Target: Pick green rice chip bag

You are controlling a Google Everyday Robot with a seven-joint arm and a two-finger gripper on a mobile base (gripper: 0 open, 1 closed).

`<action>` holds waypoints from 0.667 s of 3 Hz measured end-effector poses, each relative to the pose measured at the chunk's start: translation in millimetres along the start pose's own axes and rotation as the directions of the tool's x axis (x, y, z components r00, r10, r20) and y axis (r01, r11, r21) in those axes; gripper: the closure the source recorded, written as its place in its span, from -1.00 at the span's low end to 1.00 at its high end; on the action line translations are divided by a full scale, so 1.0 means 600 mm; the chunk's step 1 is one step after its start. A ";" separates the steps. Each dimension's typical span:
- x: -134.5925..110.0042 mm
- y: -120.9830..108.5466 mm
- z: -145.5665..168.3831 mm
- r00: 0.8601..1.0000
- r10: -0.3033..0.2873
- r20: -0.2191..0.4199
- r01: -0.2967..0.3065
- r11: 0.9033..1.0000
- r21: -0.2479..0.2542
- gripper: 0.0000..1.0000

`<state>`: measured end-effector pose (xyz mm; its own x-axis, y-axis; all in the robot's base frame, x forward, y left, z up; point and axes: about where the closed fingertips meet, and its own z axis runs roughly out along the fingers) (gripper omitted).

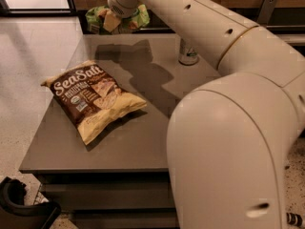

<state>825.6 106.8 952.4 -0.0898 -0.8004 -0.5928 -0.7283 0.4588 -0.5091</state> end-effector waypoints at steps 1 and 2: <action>-0.011 0.012 -0.069 0.998 -0.022 0.053 0.018 0.998 0.060 1.00; 0.004 0.013 -0.125 0.983 -0.050 0.178 0.030 0.993 0.113 1.00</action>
Offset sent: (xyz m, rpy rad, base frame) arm -0.0781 -0.0541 0.0613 0.1603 -0.2953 0.0940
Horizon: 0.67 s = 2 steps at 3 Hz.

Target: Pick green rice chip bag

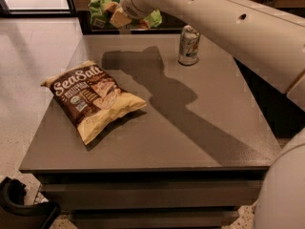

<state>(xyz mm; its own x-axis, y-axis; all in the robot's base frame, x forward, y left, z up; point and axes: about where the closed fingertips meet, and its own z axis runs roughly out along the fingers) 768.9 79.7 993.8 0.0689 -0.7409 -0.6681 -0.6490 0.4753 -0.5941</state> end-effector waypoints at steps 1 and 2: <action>0.003 -0.023 -0.026 0.997 -0.016 0.074 0.013 0.999 0.033 1.00; 0.012 -0.054 -0.039 0.991 -0.014 0.133 0.006 0.998 0.060 1.00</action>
Offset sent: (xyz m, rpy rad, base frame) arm 0.0152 -0.0601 0.0440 0.1469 -0.1791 0.0594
